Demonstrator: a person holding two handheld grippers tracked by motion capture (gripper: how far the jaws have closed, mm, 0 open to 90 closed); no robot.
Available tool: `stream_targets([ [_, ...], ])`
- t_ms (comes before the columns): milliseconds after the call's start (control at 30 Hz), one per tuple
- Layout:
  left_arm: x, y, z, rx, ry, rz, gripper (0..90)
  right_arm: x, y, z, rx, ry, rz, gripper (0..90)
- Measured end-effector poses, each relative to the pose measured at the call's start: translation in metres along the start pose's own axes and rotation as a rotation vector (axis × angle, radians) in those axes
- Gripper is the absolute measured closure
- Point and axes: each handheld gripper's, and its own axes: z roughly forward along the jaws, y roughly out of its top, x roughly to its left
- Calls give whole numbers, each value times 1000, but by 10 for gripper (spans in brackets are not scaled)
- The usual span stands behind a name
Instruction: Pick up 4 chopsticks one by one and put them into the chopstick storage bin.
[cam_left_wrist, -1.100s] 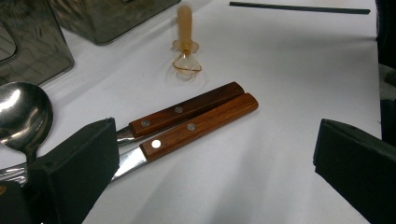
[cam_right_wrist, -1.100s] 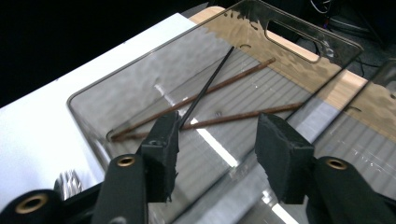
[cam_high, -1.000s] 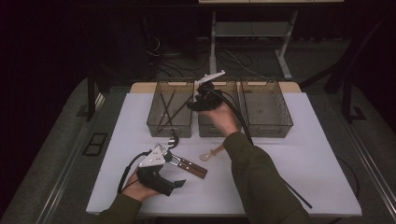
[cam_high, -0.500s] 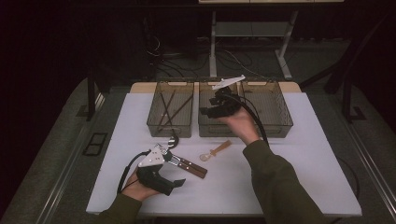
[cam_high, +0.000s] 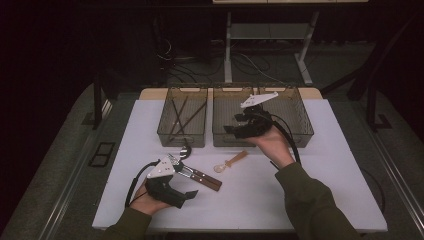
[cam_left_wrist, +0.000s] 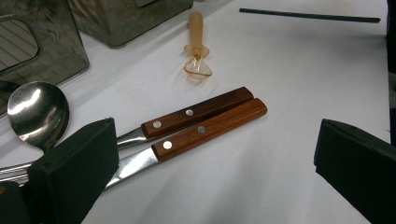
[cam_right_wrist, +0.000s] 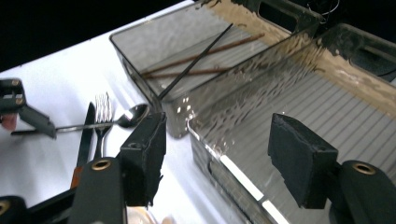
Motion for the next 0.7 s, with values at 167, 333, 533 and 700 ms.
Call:
stream_targets([
  [167, 0, 0, 0, -2, 0, -1, 0, -1, -14, -9, 1, 3, 1, 371],
  [333, 1, 0, 0, 1, 1, 1, 0, -5, -30, -19, 4, 13, 13, 367],
  [533, 1, 0, 0, 2, -2, 0, 0, -10, -50, -29, 12, 17, 19, 347],
  [700, 1, -1, 1, 5, -2, 3, 0, -13, -67, -38, 23, 8, 31, 331],
])
